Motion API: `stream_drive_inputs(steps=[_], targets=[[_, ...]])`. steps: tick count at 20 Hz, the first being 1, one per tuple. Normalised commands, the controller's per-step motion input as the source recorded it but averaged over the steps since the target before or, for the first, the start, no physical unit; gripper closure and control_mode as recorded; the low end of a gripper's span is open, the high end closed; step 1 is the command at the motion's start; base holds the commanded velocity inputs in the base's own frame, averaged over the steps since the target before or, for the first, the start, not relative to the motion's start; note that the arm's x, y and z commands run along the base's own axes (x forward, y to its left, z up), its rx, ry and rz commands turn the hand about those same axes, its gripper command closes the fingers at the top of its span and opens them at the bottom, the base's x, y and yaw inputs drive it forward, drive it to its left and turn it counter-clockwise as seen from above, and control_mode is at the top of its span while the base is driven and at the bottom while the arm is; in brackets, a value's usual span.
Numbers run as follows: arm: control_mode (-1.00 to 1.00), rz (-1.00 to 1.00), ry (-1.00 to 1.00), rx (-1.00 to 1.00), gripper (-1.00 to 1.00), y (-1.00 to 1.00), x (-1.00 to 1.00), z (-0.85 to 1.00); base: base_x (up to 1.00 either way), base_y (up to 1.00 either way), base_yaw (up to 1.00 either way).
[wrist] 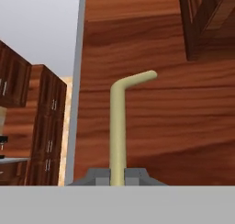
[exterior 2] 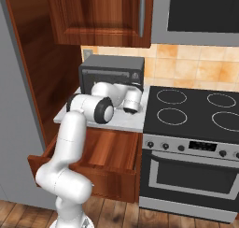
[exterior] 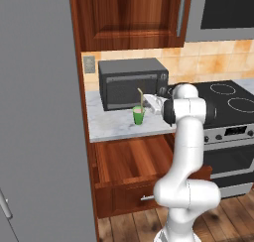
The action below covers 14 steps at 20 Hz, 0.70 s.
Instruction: Pick up the straw from the right drawer and put it inside the smoothie cup.
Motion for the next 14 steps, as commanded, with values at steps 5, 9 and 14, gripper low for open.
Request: stream_drive_inputs(steps=[5,9,14], targets=[[-1.0,-0.02,0.0,0.0,1.0,0.0,0.0,0.41,0.0,0.0,0.0],[-1.0,-0.02,0.0,0.0,1.0,0.0,0.1,0.22,0.0,0.0,0.0],[-1.0,0.0,0.0,0.0,1.0,0.01,0.31,-0.18,0.0,0.0,0.0]])
